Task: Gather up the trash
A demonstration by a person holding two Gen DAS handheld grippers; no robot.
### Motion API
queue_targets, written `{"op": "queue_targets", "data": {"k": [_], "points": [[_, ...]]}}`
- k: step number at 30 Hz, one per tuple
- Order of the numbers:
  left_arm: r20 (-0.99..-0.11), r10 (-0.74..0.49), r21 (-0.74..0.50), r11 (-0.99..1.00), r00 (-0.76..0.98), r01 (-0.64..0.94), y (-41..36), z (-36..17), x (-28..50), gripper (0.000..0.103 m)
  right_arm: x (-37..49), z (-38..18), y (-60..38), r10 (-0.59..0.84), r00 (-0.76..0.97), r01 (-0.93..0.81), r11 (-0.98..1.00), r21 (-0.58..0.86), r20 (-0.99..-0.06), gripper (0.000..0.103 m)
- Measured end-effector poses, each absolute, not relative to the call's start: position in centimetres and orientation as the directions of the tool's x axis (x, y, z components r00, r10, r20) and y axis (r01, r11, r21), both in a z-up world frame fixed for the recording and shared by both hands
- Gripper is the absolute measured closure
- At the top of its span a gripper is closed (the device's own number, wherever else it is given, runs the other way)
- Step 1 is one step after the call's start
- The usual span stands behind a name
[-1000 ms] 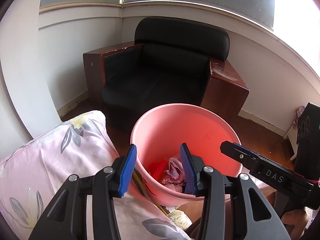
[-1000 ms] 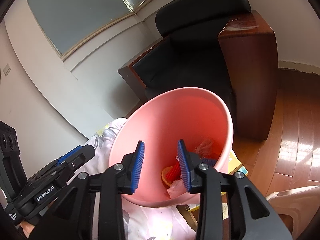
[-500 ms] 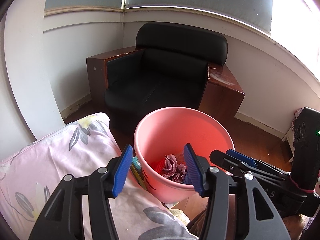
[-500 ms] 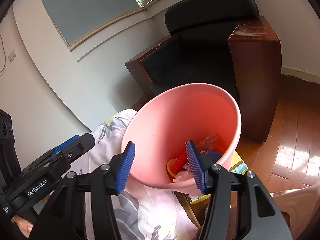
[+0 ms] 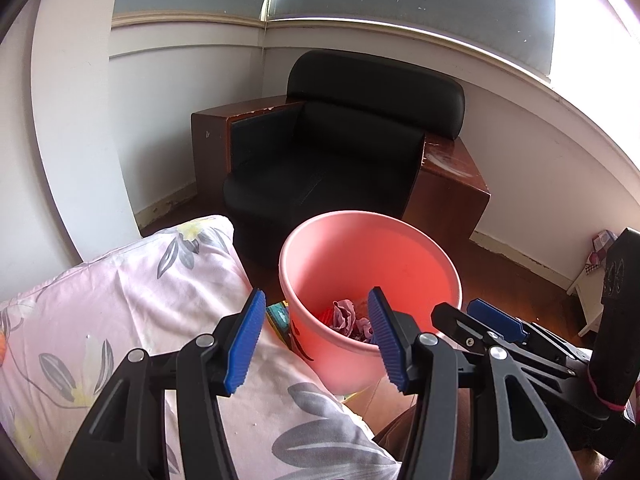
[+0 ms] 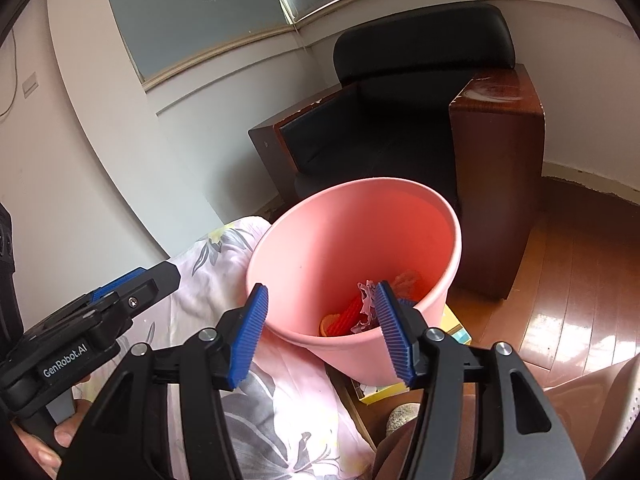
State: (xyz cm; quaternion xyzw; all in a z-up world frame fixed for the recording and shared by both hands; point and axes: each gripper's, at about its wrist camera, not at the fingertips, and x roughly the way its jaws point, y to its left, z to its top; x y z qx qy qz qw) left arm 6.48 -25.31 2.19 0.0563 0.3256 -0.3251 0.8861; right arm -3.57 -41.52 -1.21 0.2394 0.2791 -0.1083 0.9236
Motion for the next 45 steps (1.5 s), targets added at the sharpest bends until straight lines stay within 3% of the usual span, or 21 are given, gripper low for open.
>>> {"op": "queue_targets", "data": {"k": [2,5,24,45], "points": [[-0.611,-0.539,-0.109,0.783,0.581,0.612,-25.2,2.3,6.1,0.05,-3.7,-1.1,-41.4,-0.07,0.821,0.333,0.865,0.376,-0.566,0.045],[-0.609,-0.532,-0.101,0.788,0.588,0.608,-24.9,2.3,5.5,0.051,-4.1,-0.9,-41.0,-0.083,0.824,0.335,0.869,0.364,-0.56,0.035],[-0.595,-0.461,-0.071,0.846,0.658,0.529,-22.4,2.6,3.6,0.051,-5.9,0.0,-38.6,-0.126,0.826,0.332,0.896,0.293,-0.549,0.034],[-0.583,-0.465,-0.08,0.849,0.666,0.523,-20.4,2.6,2.0,0.051,-7.1,0.7,-36.3,-0.162,0.834,0.33,0.913,0.242,-0.527,0.034]]}}
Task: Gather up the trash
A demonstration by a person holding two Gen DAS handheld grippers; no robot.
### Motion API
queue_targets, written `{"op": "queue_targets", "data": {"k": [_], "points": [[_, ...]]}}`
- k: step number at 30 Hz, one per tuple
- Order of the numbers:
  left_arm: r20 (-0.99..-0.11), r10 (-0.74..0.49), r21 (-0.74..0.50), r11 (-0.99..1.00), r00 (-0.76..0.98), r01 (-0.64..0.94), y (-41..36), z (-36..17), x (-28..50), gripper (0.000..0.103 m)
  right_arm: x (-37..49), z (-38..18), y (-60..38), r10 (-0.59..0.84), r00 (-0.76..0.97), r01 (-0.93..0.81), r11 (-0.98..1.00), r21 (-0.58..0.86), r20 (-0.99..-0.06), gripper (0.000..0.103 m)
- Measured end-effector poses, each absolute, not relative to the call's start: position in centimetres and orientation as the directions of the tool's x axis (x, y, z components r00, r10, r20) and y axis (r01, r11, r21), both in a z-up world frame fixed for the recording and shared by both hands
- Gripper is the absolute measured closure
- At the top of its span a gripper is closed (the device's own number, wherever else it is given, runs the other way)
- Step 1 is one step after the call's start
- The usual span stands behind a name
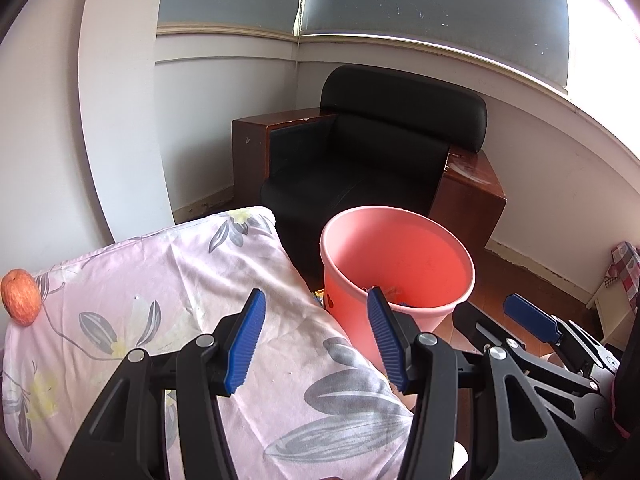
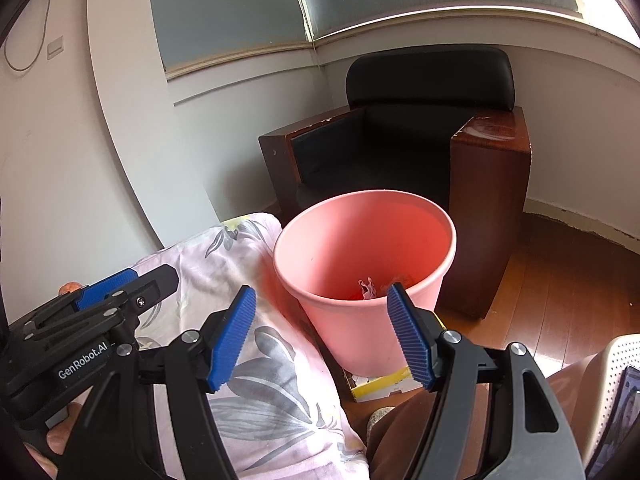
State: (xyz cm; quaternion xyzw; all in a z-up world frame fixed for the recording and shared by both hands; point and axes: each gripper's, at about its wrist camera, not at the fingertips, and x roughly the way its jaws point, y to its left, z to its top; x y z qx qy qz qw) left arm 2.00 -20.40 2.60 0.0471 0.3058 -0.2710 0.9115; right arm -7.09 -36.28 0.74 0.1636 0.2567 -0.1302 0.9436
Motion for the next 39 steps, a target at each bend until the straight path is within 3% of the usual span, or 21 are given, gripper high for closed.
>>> {"op": "queue_targets", "data": {"k": [13,39], "points": [[-0.58,-0.457,-0.08,0.856,0.675,0.511,-19.2,2.3,0.9,0.051,-8.4,1.7,-35.1,-0.258,0.835,0.379,0.91,0.167,-0.486,0.034],[-0.571,-0.454,-0.086,0.862,0.684,0.5,-17.9,2.3,0.1,0.051,-9.6,2.0,-34.0,-0.287,0.838,0.393,0.908,0.148,-0.463,0.034]]}}
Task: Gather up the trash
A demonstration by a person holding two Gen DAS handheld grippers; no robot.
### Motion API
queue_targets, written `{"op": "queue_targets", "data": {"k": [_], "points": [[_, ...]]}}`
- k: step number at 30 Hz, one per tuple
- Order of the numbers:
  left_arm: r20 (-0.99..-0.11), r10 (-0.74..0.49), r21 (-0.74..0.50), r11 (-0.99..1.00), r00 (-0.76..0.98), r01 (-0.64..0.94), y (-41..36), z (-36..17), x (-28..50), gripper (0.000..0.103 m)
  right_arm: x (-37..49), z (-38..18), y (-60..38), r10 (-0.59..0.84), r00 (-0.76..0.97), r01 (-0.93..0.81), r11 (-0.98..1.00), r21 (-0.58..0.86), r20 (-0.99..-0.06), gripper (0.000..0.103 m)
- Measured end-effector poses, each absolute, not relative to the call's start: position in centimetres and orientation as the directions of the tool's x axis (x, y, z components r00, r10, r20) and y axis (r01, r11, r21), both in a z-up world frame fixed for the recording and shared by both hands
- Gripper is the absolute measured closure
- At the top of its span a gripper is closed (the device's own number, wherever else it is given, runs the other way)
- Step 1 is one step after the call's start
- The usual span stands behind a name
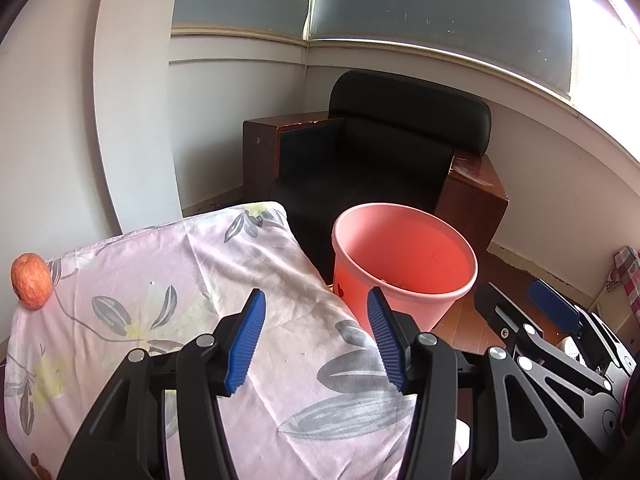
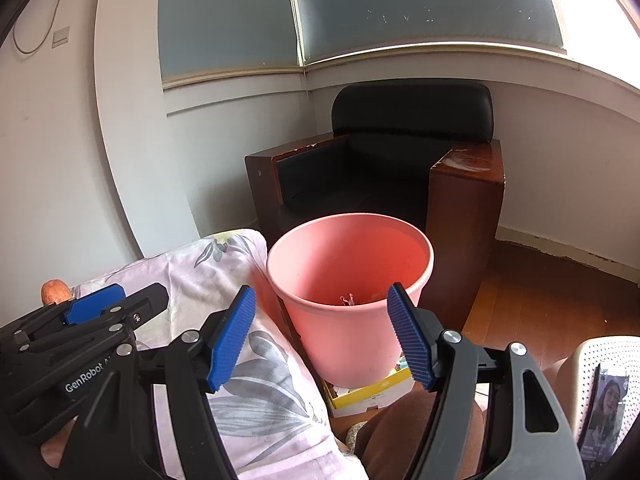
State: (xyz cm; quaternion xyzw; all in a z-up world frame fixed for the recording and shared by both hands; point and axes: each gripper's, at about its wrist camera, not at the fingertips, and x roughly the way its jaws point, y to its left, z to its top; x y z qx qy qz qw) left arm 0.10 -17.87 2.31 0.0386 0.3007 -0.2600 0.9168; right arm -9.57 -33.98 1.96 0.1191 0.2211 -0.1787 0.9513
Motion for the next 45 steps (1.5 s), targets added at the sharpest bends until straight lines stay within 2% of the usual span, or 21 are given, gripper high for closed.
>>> {"op": "queue_targets", "data": {"k": [45], "points": [[-0.571,-0.454,-0.085,0.862,0.684,0.5,-17.46,1.84,-0.3,0.052,-9.99,1.11,-33.77,-0.256,0.839,0.377,0.91,0.174,-0.481,0.034]]}}
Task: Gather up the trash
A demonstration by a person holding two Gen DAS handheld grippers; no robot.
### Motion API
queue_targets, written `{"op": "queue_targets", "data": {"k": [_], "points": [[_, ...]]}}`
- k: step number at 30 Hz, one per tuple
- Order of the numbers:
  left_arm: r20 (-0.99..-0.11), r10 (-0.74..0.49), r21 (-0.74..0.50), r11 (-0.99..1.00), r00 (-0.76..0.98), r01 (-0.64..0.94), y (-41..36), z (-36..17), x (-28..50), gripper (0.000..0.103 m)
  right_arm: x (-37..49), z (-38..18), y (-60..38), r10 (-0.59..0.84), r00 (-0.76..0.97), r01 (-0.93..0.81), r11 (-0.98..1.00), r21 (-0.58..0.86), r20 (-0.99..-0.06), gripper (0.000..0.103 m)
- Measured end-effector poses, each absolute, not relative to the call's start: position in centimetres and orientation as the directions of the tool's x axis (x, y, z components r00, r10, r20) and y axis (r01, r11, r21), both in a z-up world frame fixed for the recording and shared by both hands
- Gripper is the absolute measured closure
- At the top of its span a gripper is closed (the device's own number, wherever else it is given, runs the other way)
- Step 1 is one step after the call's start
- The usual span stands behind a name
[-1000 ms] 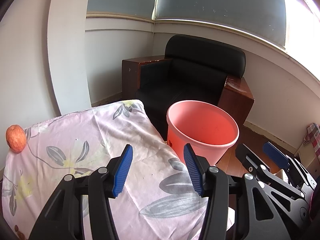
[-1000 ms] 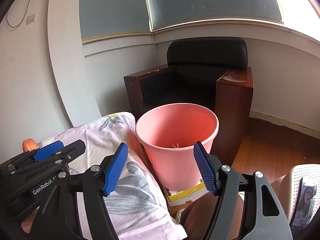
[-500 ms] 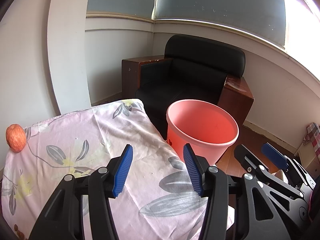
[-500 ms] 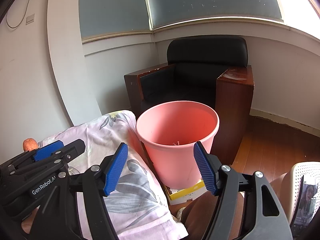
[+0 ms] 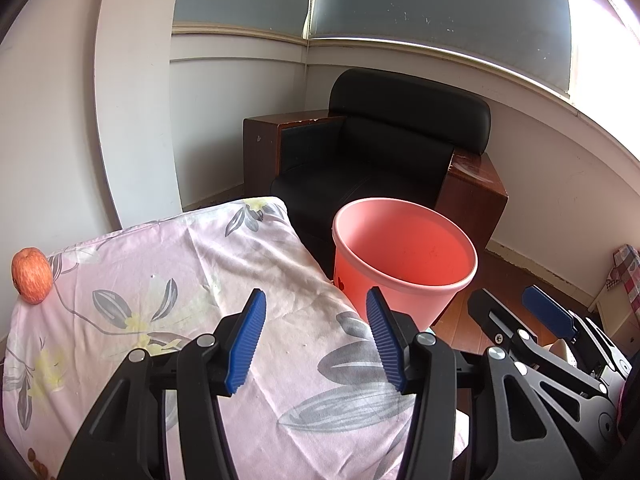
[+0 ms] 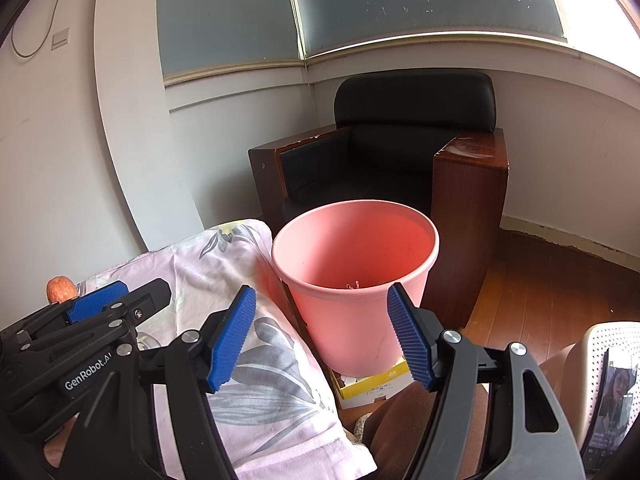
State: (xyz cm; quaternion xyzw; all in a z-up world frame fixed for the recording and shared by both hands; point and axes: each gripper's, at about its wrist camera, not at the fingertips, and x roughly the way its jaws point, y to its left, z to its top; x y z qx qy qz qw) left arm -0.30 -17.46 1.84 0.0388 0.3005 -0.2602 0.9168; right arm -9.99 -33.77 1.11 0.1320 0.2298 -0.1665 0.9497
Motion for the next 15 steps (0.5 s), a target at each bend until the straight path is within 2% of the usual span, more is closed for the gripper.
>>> {"op": "queue_targets", "data": {"k": [15], "points": [[-0.573,-0.453,-0.085,0.862,0.683,0.5,-17.49,1.69,-0.34,0.052,-10.01,0.9,-33.63,-0.252,0.837,0.379,0.907,0.182,-0.487,0.034]]}}
